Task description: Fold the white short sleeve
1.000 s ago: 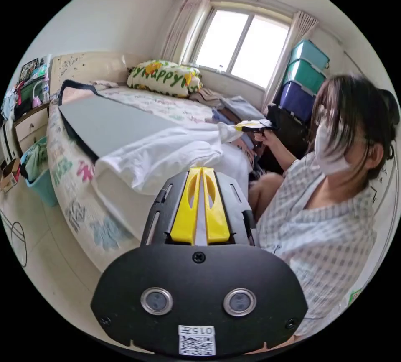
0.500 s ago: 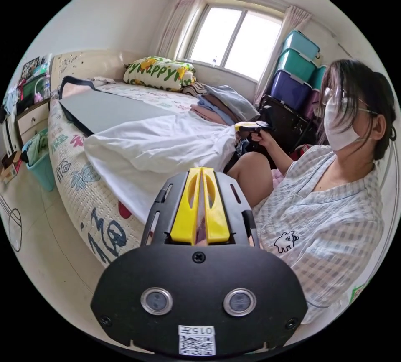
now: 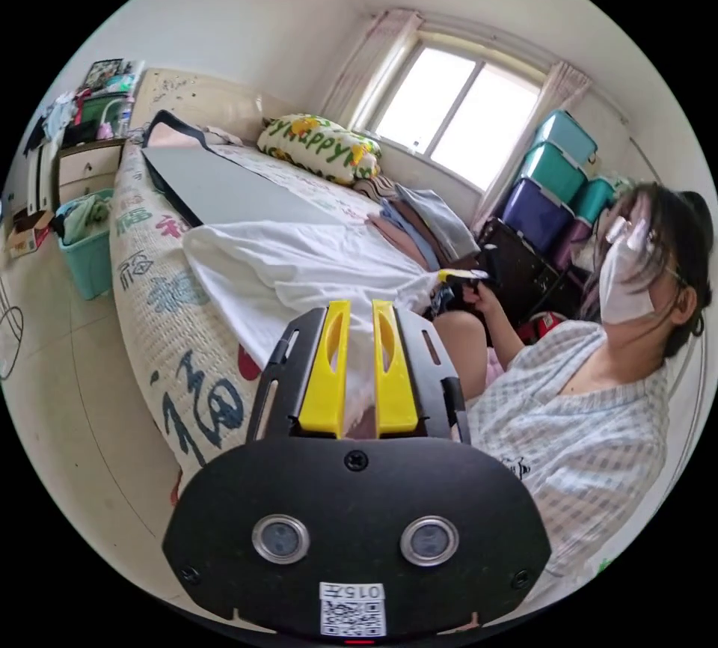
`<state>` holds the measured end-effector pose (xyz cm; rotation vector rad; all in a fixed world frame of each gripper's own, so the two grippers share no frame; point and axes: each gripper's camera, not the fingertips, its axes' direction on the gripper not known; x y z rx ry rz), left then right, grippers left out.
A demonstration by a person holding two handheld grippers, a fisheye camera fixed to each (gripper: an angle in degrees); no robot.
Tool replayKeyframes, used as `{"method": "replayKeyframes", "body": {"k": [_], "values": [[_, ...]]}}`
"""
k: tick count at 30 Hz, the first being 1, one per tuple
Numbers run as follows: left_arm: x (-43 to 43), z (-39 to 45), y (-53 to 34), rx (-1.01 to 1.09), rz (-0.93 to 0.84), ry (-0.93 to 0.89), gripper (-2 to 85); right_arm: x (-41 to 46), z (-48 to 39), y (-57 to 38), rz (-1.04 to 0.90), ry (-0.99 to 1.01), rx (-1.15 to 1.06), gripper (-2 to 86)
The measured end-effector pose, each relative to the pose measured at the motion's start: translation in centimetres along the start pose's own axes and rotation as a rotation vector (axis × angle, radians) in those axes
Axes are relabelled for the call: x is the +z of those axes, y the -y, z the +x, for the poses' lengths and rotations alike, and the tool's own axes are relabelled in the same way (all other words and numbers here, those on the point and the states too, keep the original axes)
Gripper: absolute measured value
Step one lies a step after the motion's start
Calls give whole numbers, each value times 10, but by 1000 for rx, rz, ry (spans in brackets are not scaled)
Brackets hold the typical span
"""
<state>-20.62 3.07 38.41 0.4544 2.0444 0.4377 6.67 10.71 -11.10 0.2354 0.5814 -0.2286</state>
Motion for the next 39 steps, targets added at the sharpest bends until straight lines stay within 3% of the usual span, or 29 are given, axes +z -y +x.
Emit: {"method": "replayKeyframes", "body": {"k": [9, 15, 18, 25, 26, 32, 39], "values": [[-16, -83, 59, -247, 266, -87, 37, -19, -23, -5, -102, -73, -110, 151], [-18, -115, 107, -346, 364, -21, 18, -65, -25, -29, 170, -95, -17, 151], [-5, -141, 141, -409, 338, -29, 20, -60, -58, -18, 249, 16, -132, 151], [53, -183, 123, -448, 261, 88, 35, 52, -197, 11, 124, -1, -571, 146], [62, -200, 121, -509, 182, 87, 44, 80, -214, 10, 85, 9, -613, 145], [74, -233, 127, -483, 43, 114, 66, 202, -262, -28, -229, 21, -726, 138], [109, -253, 136, -464, -161, 89, 82, 247, -296, -55, -242, 72, -747, 125]]}}
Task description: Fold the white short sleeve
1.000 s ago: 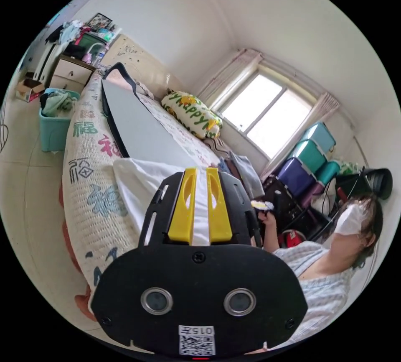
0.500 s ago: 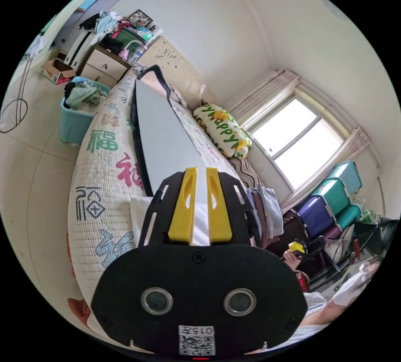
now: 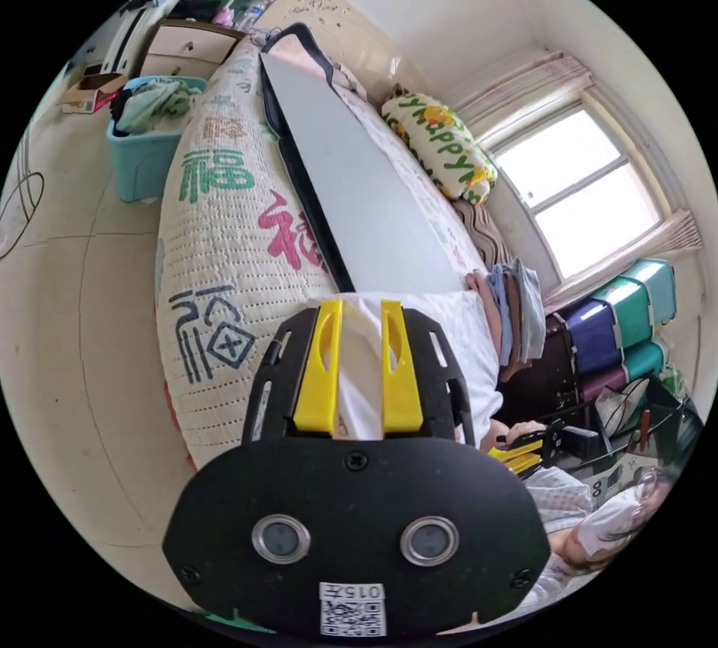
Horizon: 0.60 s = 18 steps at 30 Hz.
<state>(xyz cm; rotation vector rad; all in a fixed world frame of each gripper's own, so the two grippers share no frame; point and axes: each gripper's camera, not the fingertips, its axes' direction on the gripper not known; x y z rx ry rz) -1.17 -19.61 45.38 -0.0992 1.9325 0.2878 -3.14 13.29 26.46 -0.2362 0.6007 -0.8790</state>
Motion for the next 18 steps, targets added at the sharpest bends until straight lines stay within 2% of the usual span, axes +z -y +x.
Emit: {"method": "replayKeyframes", "body": {"k": [3, 7, 12, 15, 18], "values": [[16, 3, 5, 27, -55, -3, 86, 23, -12, 2, -29, 28, -14, 116], [36, 4, 9, 31, -71, -31, 92, 58, -29, 2, -86, -30, -37, 102], [42, -9, 8, -23, -14, -68, 71, 80, -36, -3, -93, -34, -25, 81], [37, -21, 5, -67, 30, -86, 23, 85, -37, -10, -75, -39, -23, 64], [29, -25, 1, -65, 77, -107, 0, 87, -36, -18, -65, 30, -30, 43]]}}
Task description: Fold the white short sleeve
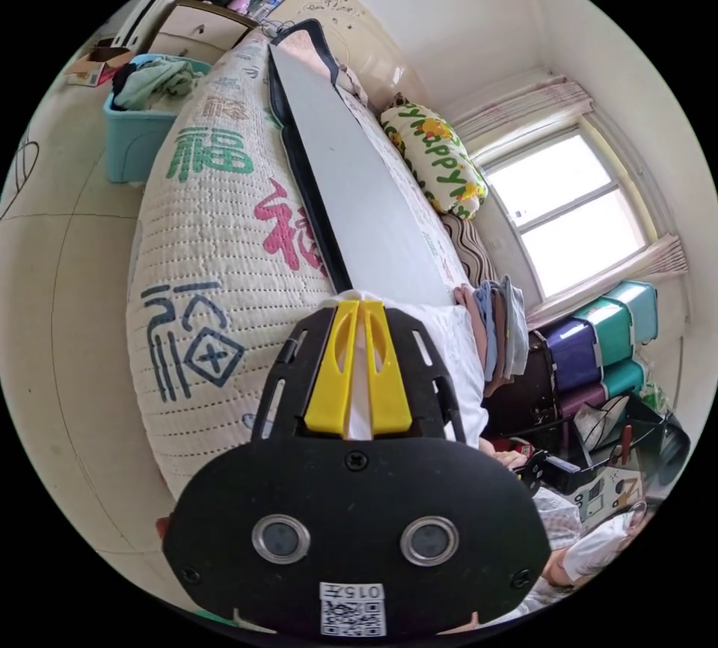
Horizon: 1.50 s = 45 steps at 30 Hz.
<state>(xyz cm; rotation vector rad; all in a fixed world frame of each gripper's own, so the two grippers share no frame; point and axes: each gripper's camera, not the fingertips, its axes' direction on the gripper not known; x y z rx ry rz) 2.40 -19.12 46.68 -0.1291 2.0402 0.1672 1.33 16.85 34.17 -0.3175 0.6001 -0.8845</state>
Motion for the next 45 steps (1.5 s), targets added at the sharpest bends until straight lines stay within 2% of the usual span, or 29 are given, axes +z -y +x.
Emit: {"method": "replayKeyframes", "body": {"k": [8, 12, 15, 18, 23, 25, 31, 35, 38, 45], "values": [[-12, 26, 0, 97, 64, 97, -8, 0, -4, -24, 33, 143, -91, -7], [-8, 29, 2, 110, 55, 134, -8, 10, -8, -31, -3, 112, -130, -7], [6, 19, 2, 92, 7, 173, -7, 39, -13, -30, -104, 34, -106, -4], [13, 5, 4, 50, -46, 117, -4, 37, -5, -32, -90, 69, -48, 6], [-12, -11, 1, 28, -24, -30, 23, 9, 30, -46, 103, 192, 97, 35], [-19, -10, 0, 45, -26, -25, 38, 10, 34, -45, 127, 206, 120, 47], [-8, 1, 3, 89, -115, 65, 67, 47, 10, -20, 8, 108, 54, 85], [19, 4, 6, 89, -168, 103, 58, 70, -4, -9, -66, -34, 21, 47], [15, 9, 8, 95, -120, 117, 11, 68, -5, -10, -53, -7, 14, 12], [-3, 27, 11, 151, -41, 202, -7, 67, -5, -15, -42, 54, -10, -7]]}}
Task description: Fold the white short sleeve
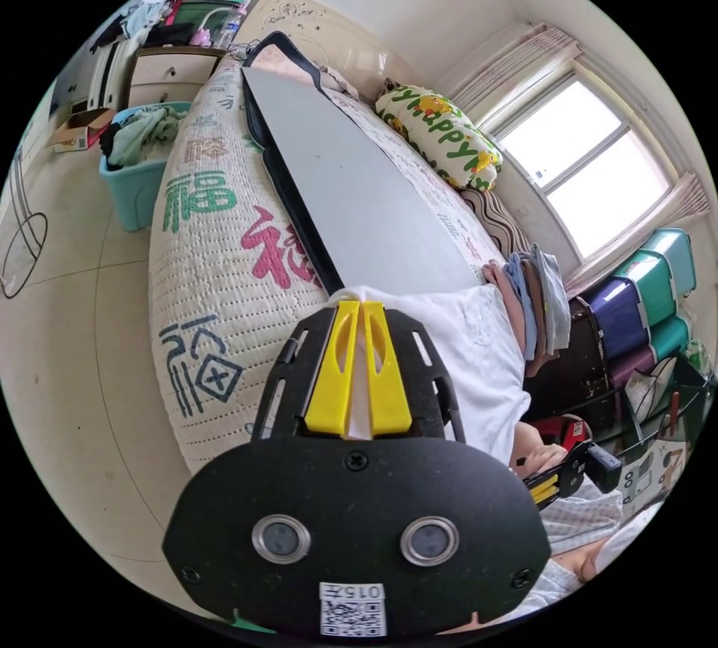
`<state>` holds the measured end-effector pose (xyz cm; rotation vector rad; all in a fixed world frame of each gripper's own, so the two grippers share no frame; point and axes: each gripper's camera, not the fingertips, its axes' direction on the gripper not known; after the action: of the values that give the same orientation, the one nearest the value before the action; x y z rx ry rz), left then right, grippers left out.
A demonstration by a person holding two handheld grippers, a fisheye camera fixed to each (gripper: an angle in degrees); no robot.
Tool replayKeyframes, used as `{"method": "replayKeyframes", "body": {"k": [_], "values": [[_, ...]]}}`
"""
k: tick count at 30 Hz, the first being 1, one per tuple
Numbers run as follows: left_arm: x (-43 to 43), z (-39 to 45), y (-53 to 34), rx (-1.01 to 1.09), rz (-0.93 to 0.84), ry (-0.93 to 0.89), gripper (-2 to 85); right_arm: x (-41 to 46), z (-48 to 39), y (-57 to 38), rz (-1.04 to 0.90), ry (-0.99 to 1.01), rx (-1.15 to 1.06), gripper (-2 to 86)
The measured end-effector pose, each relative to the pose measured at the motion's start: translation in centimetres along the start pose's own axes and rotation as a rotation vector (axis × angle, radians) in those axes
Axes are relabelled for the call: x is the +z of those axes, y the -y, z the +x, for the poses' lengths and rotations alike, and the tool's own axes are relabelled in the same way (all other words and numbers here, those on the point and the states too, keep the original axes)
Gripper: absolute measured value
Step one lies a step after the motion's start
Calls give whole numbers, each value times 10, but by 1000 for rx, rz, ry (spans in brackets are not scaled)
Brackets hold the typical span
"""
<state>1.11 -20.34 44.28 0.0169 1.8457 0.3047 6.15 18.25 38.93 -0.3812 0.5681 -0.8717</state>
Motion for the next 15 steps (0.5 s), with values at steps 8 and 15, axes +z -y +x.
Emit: {"method": "replayKeyframes", "body": {"k": [8, 15], "values": [[9, -10, 5, 0, -70, 28, -7, -1, -11, 3, -16, -66, -19, -5], [1, -18, 8, 2, -92, 17, -4, -20, -26, -1, 3, -127, -57, 0]]}}
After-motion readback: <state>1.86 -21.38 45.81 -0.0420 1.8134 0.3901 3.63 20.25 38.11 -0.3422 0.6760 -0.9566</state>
